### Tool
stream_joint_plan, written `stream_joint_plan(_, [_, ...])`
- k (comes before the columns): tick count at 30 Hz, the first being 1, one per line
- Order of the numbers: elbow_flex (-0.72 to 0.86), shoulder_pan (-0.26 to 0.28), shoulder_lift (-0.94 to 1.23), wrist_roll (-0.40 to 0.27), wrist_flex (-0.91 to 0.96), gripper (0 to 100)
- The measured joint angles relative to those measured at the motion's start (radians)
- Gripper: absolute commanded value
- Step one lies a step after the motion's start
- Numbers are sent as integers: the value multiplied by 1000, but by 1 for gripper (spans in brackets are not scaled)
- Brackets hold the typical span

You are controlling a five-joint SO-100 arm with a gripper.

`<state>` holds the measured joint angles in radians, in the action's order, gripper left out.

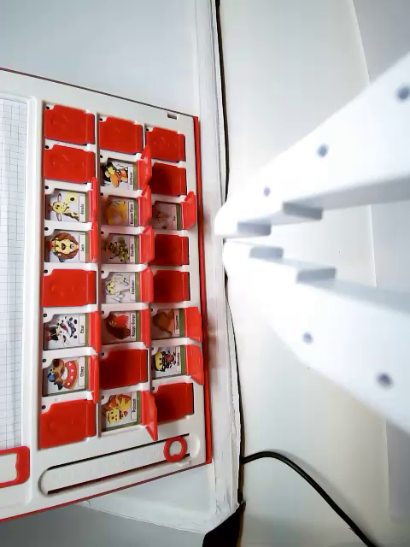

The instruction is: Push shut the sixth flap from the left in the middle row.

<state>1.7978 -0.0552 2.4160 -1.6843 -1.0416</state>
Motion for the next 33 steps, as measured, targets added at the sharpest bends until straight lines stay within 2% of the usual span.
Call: stream_joint_plan(33, [121,0,18,-3,87,0])
